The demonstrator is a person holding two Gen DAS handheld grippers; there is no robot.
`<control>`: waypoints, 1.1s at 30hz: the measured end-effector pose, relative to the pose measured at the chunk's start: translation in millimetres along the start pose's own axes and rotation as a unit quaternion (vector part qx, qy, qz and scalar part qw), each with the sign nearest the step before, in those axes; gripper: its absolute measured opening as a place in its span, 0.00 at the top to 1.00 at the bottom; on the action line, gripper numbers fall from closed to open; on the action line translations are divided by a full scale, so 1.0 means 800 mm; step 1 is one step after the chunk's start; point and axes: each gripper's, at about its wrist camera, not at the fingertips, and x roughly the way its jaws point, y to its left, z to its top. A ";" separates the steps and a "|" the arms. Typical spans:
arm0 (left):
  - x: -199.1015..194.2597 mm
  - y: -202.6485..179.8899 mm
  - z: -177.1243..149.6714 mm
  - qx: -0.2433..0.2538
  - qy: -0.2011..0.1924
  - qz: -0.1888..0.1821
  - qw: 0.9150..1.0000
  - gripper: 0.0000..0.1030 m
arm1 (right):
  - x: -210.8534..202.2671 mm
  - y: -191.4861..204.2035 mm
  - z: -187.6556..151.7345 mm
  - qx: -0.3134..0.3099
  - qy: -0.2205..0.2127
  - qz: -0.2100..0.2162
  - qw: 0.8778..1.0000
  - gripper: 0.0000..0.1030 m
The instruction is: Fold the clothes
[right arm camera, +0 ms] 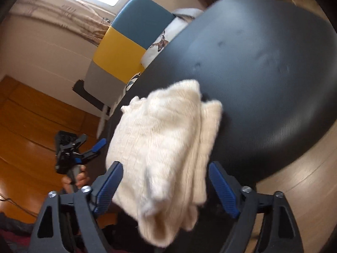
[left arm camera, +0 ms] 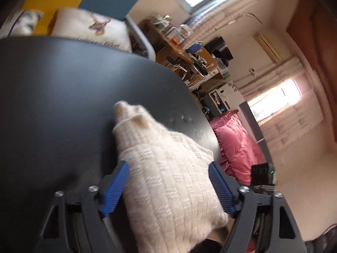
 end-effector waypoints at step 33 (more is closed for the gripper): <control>0.101 0.016 -0.033 -0.020 0.135 -0.018 0.991 0.18 | 0.081 -0.006 0.017 0.009 0.076 0.006 0.997 0.34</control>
